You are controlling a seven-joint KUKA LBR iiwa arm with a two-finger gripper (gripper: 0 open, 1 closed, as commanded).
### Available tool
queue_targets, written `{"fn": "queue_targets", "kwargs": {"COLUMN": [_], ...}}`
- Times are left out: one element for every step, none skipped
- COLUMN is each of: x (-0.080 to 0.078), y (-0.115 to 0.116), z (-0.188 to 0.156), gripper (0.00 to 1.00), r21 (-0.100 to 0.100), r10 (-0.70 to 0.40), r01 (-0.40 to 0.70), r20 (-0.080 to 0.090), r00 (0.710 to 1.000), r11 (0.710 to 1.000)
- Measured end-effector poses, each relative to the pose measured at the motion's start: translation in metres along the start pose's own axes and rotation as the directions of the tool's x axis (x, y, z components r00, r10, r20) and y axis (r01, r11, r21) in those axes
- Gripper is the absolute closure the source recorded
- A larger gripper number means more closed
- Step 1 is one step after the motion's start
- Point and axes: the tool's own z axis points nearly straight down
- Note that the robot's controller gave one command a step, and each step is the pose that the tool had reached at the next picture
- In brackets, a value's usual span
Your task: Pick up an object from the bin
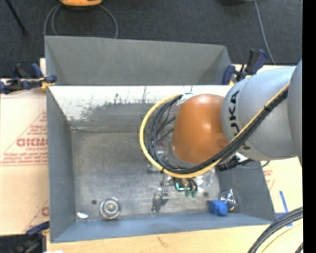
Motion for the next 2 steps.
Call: {"fn": "queue_targets", "kwargs": {"x": [-0.008,-0.079], "y": [-0.022,-0.06], "z": [-0.044,0.005], "gripper": [0.0,0.0], "r21": [0.0,0.002], "r10": [0.046,0.038], "r01": [-0.046,-0.039], "r20": [0.013,0.012], "r00": [0.999,0.999], "r11": [0.999,0.999]}}
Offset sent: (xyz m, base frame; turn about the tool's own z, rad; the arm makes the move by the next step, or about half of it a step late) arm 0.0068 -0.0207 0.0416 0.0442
